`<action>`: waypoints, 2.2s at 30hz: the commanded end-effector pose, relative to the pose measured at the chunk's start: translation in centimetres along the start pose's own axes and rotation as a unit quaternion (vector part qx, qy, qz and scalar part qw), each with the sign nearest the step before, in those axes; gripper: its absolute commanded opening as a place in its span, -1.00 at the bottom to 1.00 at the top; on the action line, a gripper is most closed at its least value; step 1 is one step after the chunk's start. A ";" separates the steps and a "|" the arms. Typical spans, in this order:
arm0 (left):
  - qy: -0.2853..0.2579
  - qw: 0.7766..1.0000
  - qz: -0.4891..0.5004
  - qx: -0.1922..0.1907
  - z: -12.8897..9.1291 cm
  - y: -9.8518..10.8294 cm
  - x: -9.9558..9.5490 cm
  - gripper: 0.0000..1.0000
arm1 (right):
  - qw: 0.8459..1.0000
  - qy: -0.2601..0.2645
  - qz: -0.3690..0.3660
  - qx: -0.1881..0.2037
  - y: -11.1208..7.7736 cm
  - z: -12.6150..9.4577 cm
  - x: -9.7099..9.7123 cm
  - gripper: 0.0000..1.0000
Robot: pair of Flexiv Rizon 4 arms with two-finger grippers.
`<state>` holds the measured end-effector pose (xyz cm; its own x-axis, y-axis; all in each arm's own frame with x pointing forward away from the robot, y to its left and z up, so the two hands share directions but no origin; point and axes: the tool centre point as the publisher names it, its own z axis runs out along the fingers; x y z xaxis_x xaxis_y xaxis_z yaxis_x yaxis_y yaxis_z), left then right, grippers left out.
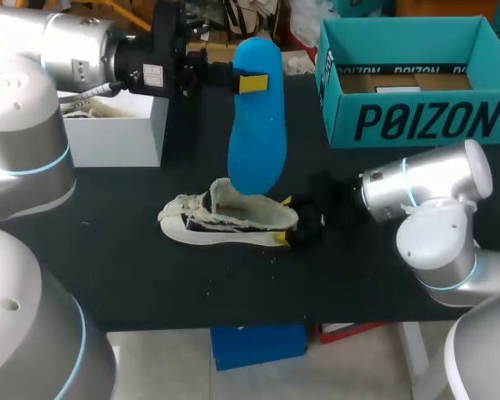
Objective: Take the shoe out of the shoebox, open the shoe tongue, remove and reinsert the insole, then place the shoe into the shoebox
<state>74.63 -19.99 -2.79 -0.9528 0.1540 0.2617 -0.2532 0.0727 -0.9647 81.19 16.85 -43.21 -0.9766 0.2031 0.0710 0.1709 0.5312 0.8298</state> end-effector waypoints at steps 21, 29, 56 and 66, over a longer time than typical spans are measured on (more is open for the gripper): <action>0.003 0.999 0.048 0.019 1.1 -4.7 2.1 -1.00 | 1.000 -0.001 0.001 0.002 -0.1 0.1 -0.2 -1.00; -0.003 0.997 0.069 0.027 1.1 -6.1 2.1 -1.00 | 1.000 -0.001 0.001 0.002 -0.1 0.1 -0.2 -1.00; -0.003 0.997 0.069 0.027 1.1 -6.1 2.1 -1.00 | 0.984 0.024 -0.036 0.174 1.5 -3.4 0.2 1.00; -0.003 0.997 0.069 0.027 1.1 -6.1 2.1 -1.00 | 0.946 0.025 -0.060 0.319 2.3 -3.8 0.3 1.00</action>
<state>74.03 -21.07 3.56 -0.9796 0.1564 0.1261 -0.1284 -0.0051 -0.9917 80.67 14.63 -39.79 -0.9965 0.0765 0.0349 0.0822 0.7979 0.5971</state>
